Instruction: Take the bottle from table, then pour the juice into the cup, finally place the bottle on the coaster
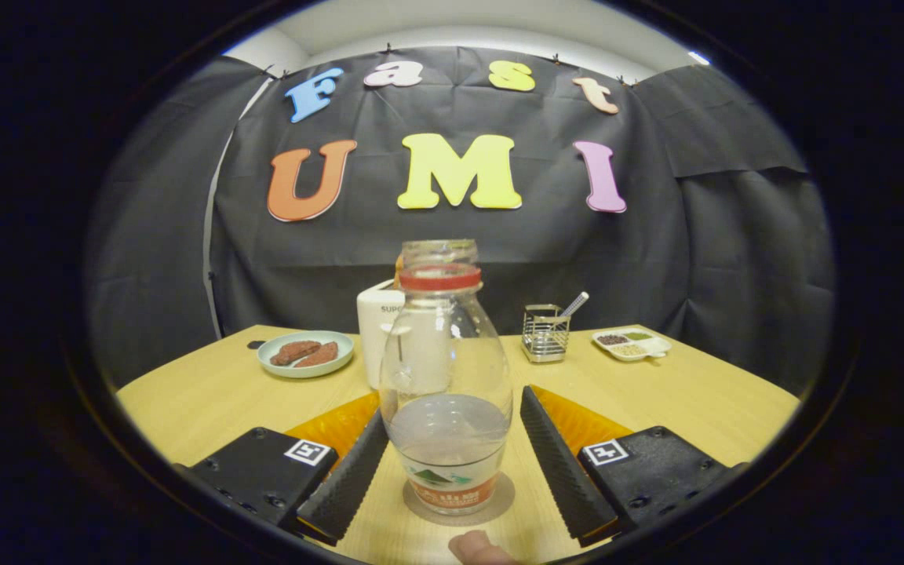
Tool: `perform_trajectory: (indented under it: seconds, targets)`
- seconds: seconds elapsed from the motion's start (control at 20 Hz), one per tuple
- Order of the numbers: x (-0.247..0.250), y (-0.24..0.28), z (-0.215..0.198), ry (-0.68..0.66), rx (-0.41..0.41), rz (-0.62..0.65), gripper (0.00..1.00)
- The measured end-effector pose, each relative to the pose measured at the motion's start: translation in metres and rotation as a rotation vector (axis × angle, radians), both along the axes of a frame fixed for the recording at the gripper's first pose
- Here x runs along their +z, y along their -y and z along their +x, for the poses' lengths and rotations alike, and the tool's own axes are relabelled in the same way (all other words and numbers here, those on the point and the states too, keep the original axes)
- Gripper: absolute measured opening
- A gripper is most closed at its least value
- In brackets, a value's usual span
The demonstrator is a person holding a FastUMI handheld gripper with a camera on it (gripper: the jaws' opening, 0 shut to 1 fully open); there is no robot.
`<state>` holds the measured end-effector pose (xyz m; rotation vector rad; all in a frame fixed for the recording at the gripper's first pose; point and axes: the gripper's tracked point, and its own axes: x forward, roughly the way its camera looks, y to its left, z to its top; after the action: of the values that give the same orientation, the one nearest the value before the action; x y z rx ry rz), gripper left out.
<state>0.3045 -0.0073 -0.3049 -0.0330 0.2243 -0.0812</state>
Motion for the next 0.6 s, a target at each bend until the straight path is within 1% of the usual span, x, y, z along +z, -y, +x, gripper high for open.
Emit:
perform_trajectory:
  seconds: [0.25,0.6]
  targets:
    - [0.020,-0.002,-0.015,0.005,-0.007,-0.021,1.00]
    - [0.071,-0.011,-0.051,0.046,0.005,-0.051,1.00]
